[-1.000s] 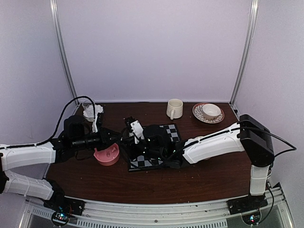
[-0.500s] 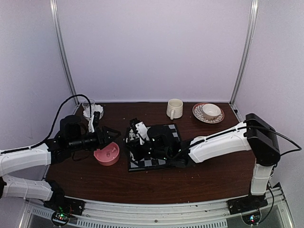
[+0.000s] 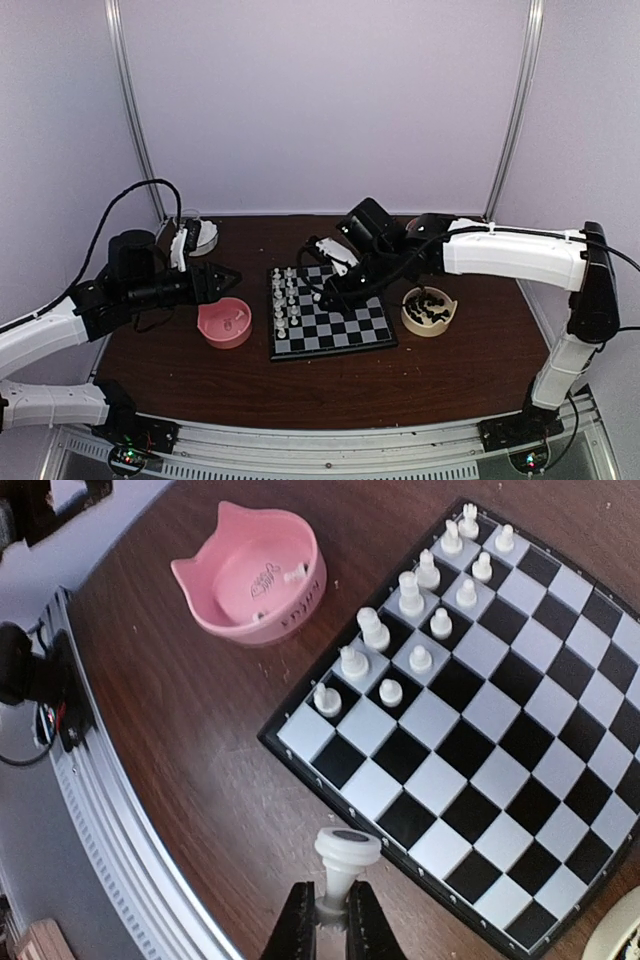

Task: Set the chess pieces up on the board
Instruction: Pass from the left arm to the right, then place the rook in the storage box.

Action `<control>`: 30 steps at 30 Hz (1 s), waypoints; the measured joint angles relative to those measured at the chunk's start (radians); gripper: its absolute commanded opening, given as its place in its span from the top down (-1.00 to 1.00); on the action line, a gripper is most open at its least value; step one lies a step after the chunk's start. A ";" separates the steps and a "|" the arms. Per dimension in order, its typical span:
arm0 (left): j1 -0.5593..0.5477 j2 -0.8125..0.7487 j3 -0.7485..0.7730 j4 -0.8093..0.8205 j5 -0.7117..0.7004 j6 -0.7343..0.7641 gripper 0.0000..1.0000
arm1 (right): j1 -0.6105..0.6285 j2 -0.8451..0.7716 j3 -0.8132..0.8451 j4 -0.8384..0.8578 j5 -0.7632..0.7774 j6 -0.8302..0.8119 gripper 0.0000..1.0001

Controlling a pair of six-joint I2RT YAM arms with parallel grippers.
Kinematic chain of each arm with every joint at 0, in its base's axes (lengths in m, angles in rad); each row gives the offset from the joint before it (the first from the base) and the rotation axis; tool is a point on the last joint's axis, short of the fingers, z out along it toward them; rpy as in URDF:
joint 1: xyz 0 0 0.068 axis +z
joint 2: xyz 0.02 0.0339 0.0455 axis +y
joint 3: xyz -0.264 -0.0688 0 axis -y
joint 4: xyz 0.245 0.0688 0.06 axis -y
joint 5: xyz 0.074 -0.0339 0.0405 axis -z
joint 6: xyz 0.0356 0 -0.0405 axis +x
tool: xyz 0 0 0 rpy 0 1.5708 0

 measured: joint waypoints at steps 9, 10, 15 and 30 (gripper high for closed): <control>0.000 0.051 0.047 -0.109 -0.029 0.102 -0.36 | -0.056 0.312 0.327 -0.572 0.029 -0.204 1.00; 0.000 0.053 0.047 -0.115 -0.032 0.108 -0.36 | -0.057 0.351 0.356 -0.619 0.044 -0.223 0.99; 0.000 0.057 0.047 -0.140 -0.049 0.134 -0.35 | -0.071 0.459 0.433 -0.783 0.113 -0.294 0.90; 0.000 0.055 0.047 -0.171 -0.073 0.161 -0.36 | -0.144 0.550 0.528 -0.928 0.193 -0.352 0.75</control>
